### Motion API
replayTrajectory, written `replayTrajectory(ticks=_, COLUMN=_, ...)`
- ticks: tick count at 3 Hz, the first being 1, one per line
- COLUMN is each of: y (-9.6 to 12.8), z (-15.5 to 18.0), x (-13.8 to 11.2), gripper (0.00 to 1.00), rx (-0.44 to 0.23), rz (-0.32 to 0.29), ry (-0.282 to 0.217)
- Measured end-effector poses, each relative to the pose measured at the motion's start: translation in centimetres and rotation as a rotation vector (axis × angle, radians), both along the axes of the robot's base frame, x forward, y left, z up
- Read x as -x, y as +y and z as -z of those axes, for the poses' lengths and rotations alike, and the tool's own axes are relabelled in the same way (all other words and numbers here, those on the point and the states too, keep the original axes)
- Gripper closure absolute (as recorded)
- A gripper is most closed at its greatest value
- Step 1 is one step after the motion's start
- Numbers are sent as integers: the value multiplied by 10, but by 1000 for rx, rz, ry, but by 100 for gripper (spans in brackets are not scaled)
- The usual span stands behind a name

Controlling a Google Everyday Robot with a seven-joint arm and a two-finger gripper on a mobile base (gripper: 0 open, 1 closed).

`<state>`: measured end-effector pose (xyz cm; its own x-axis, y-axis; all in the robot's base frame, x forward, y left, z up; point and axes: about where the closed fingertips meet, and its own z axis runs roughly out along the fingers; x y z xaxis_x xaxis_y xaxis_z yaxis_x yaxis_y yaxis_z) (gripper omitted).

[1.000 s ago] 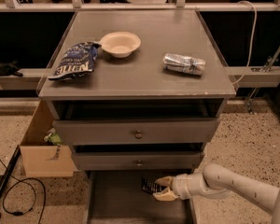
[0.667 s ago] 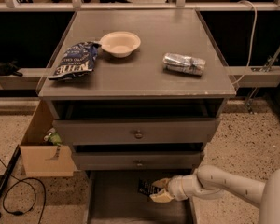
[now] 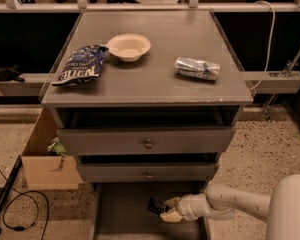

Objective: Place rxbar chocolate into bottom drawer

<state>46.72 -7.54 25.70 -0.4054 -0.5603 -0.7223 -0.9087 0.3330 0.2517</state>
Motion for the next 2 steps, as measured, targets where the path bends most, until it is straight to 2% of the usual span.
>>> replayTrajectory(ticks=1, y=2, z=19, x=0, gripper=100, rx=14, rz=0, ry=20)
replayTrajectory(ticks=2, y=-7, z=52, x=-11, gripper=100, rx=21, rz=-1, ry=14)
